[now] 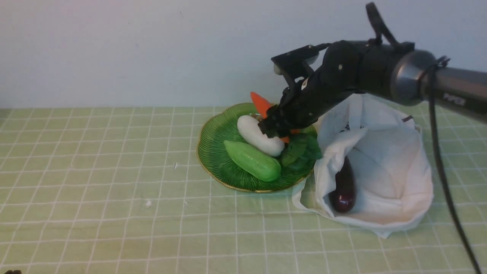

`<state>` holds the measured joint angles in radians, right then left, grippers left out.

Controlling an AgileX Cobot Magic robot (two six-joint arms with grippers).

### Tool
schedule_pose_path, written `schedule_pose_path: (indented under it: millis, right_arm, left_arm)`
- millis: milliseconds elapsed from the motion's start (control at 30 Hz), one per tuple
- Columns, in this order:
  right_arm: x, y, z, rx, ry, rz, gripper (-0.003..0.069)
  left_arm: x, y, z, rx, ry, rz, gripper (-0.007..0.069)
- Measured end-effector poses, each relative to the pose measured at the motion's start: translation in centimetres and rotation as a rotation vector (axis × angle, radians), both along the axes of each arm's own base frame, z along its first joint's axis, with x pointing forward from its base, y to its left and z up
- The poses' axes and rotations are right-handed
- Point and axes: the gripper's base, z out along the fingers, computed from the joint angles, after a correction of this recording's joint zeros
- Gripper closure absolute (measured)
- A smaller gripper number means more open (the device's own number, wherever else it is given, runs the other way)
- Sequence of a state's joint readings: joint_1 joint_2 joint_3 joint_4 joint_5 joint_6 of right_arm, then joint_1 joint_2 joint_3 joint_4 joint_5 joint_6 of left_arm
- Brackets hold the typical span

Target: Take vegetables from bag on green coffee tablecloth place on plate.

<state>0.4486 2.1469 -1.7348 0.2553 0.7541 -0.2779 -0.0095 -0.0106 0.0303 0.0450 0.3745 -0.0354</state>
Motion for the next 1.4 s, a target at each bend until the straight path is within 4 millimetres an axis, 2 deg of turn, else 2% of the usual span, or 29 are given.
schedule_pose_path:
  millis: [33,67,133,200,300,433,533,567,633,667,700,767,833,867,967,1067,1100,1133,1167,1267,1400]
  right_arm:
    - [0.2,0.1,-0.5,-0.002,0.006,-0.002,0.0199]
    - [0.2,0.1,-0.5,-0.002,0.007,-0.002,0.0199]
    - [0.2,0.1,-0.9,-0.003,0.015,-0.003,0.0072]
    - [0.2,0.1,-0.7,-0.001,0.02,-0.007,0.0006]
    - [-0.1,0.0,0.0,0.0,0.026,-0.005,-0.0022]
    - [-1.4,-0.5,4.1,0.014,-0.007,0.009,-0.0027]
    - [-2.5,-1.1,7.3,0.014,-0.049,0.021,0.0011]
    - [-3.3,-1.6,9.2,0.009,-0.079,0.028,0.005]
    - [-4.4,-2.3,11.5,-0.003,-0.108,0.037,0.0116]
    - [-5.6,-3.0,13.5,-0.014,-0.137,0.043,0.0169]
    - [-6.3,-3.4,14.6,-0.024,-0.15,0.047,0.0208]
    - [-8.9,-5.1,18.1,-0.069,-0.181,0.054,0.0349]
    - [-11.3,-6.6,20.6,-0.107,-0.195,0.044,0.0462]
    - [-12.1,-7.1,21.1,-0.118,-0.179,0.036,0.0517]
    - [-14.4,-8.6,23.4,-0.116,-0.211,-0.013,0.0623]
    - [-16.2,-9.6,25.2,-0.09,-0.255,-0.042,0.0655]
    - [-18.0,-10.5,26.7,-0.066,-0.298,-0.057,0.0669]
    - [-18.2,-10.6,26.8,-0.063,-0.302,-0.059,0.0669]
    - [-20.1,-11.5,27.8,-0.037,-0.332,-0.073,0.0671]
    - [-23.5,-13.1,28.1,0.001,-0.35,-0.108,0.0674]
    - [-29.1,-15.9,27.0,0.06,-0.421,-0.133,0.0673]
  left_arm:
    - [0.0,0.0,0.0,0.0,0.0,0.0,0.0629]
    - [0.0,0.0,0.0,0.0,0.0,0.0,0.0629]
    - [0.0,0.0,0.0,0.0,0.0,0.0,0.0629]
    - [0.0,0.0,0.0,0.0,0.0,0.0,0.0629]
    - [0.0,0.0,0.0,0.0,0.0,0.0,0.0629]
    - [0.0,0.0,0.0,0.0,0.0,0.0,0.0629]
    - [0.0,0.0,0.0,0.0,0.0,0.0,0.0629]
    - [0.0,0.0,0.0,0.0,0.0,0.0,0.0629]
    - [0.0,0.0,0.0,0.0,0.0,0.0,0.0629]
    - [0.0,0.0,0.0,0.0,0.0,0.0,0.0629]
    - [0.0,0.0,0.0,0.0,0.0,0.0,0.0629]
    - [0.0,0.0,0.0,0.0,0.0,0.0,0.0629]
    - [0.0,0.0,0.0,0.0,0.0,0.0,0.0629]
    - [0.0,0.0,0.0,0.0,0.0,0.0,0.0629]
    - [0.0,0.0,0.0,0.0,0.0,0.0,0.0629]
    - [0.0,0.0,0.0,0.0,0.0,0.0,0.0629]
    - [0.0,0.0,0.0,0.0,0.0,0.0,0.0629]
    - [0.0,0.0,0.0,0.0,0.0,0.0,0.0629]
    - [0.0,0.0,0.0,0.0,0.0,0.0,0.0629]
    - [0.0,0.0,0.0,0.0,0.0,0.0,0.0629]
    - [0.0,0.0,0.0,0.0,0.0,0.0,0.0629]
